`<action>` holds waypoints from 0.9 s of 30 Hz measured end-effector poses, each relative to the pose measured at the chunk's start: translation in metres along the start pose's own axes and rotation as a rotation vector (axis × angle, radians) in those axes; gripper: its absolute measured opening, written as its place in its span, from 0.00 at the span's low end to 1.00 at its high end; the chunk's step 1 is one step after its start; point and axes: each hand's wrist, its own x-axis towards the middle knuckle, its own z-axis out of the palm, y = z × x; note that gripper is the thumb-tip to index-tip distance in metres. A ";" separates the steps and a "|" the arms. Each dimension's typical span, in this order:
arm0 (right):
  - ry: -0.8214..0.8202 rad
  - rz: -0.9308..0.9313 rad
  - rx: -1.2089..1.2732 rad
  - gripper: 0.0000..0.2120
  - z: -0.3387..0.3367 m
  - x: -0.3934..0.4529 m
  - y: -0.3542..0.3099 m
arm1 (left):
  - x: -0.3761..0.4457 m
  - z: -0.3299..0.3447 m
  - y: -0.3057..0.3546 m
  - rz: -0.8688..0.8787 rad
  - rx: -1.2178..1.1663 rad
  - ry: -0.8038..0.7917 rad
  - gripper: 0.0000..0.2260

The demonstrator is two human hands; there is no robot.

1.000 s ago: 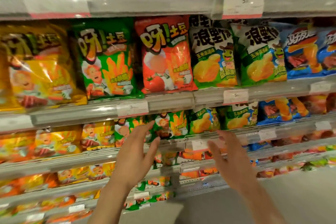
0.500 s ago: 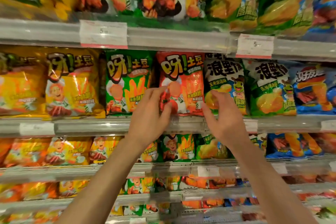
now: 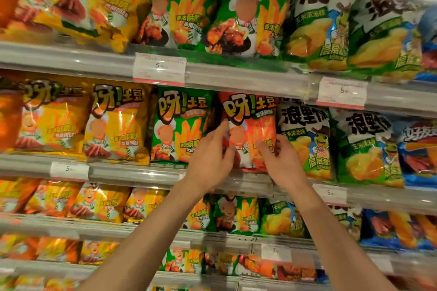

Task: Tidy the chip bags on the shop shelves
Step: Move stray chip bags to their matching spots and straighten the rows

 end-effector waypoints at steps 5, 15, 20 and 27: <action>0.016 0.008 0.147 0.15 -0.004 0.005 0.004 | -0.001 -0.001 0.001 -0.022 -0.098 -0.013 0.28; 0.072 0.022 0.231 0.19 -0.012 0.012 -0.010 | 0.001 -0.008 0.003 -0.115 -0.291 0.011 0.24; 0.079 0.046 0.344 0.17 -0.024 -0.004 -0.008 | -0.003 -0.008 0.006 -0.103 -0.342 0.033 0.20; 0.041 0.125 0.528 0.14 -0.034 -0.051 0.026 | -0.034 -0.003 0.022 -0.204 -0.518 -0.132 0.24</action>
